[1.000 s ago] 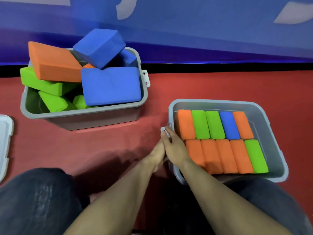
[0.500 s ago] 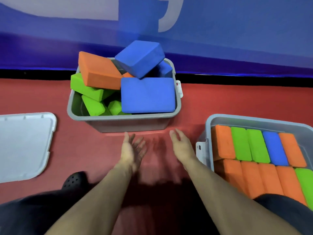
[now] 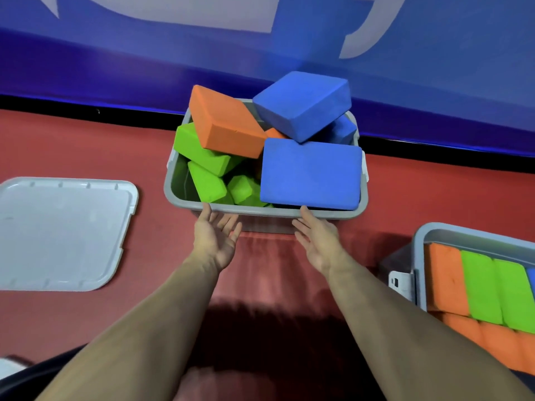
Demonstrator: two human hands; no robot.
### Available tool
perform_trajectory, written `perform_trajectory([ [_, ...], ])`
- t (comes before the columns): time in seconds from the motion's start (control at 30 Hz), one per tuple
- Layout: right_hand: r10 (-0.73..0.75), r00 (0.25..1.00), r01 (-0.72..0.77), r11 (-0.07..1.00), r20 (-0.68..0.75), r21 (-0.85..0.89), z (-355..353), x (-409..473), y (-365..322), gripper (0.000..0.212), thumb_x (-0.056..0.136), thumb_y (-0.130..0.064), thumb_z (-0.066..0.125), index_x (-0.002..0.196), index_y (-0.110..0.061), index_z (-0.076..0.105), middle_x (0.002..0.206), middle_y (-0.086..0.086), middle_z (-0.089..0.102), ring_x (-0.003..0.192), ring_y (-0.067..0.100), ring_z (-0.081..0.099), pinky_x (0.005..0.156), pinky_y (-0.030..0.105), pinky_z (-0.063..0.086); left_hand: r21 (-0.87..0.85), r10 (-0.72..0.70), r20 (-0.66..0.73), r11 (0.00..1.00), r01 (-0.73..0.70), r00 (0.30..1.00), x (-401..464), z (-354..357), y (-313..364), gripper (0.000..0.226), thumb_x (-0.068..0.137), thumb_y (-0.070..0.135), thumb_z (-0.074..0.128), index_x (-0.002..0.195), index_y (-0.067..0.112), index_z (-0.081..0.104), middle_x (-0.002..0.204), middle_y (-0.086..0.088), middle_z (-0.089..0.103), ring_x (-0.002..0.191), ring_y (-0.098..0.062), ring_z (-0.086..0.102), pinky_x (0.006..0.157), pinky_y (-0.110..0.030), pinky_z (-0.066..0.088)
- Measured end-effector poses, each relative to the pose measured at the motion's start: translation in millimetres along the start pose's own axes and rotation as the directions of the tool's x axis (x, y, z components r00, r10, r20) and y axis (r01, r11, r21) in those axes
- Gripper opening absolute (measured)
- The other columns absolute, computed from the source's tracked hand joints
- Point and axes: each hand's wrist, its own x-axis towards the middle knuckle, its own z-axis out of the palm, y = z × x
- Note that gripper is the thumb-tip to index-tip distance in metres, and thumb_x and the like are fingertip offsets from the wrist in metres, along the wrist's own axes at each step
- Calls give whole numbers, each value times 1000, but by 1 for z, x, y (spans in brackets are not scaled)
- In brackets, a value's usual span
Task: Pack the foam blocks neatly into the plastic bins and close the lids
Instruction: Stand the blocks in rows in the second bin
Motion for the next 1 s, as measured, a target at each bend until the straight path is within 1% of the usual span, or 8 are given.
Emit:
perform_trajectory([
  [0.1,-6,999,6,1000,-39,-2,-2,-14,17,48,93,-31,73,129,-3,57,122,7,67,105,17,68,91,32,54,26,17,-47,1000,-15,999,-10,-10,-8,52,102,49,52,138,11,49,135,-11,56,121,-22,59,104,-38,49],
  [0.23,38,992,-40,999,-124,-15,-18,-49,51,49,90,-38,75,122,-4,61,104,6,68,86,14,68,76,28,54,101,8,-143,995,6,990,-42,-39,-22,43,100,49,56,123,13,51,82,-2,45,75,-13,51,92,-34,55],
  [0.37,87,979,-91,996,-182,-13,-35,-100,79,38,90,-46,72,98,-9,67,86,5,64,72,15,61,79,33,57,208,26,-246,978,26,969,-91,-66,-39,44,99,48,58,115,7,54,88,-10,51,77,-19,56,82,-35,57],
  [0.57,109,946,-119,993,-305,-14,-60,-170,128,44,91,-49,69,105,-7,66,83,9,63,63,18,57,72,34,57,166,33,-409,985,39,912,-153,-107,-80,75,89,53,71,139,4,44,123,-18,63,89,-30,70,47,-30,56],
  [0.73,104,939,-141,986,-327,-92,-77,-205,140,38,95,-48,64,102,-10,64,94,9,68,82,26,64,64,31,52,180,-19,-476,977,118,879,-183,-132,-103,102,73,66,78,144,4,38,121,-14,61,91,-34,70,63,-41,60],
  [0.83,117,928,-213,945,-355,-246,-83,-207,135,54,90,-66,58,87,-12,64,87,8,69,85,29,69,71,38,57,245,-13,-529,955,167,849,-187,-130,-102,114,67,73,76,145,3,31,127,-15,58,102,-39,67,79,-52,60],
  [0.93,9,922,-242,794,-386,-558,-86,-203,130,93,66,-98,36,78,-12,70,82,8,73,80,32,72,81,47,60,444,103,-662,853,276,743,-189,-122,-90,122,63,83,68,142,0,26,141,-24,43,124,-45,50,103,-55,46],
  [1.0,-56,943,-178,748,-328,-639,-79,-201,127,98,60,-101,35,77,-12,72,78,7,74,75,31,71,79,47,60,607,306,-617,772,191,725,-195,-112,-77,104,75,69,72,139,-3,33,143,-27,38,132,-44,42,111,-50,37],
])
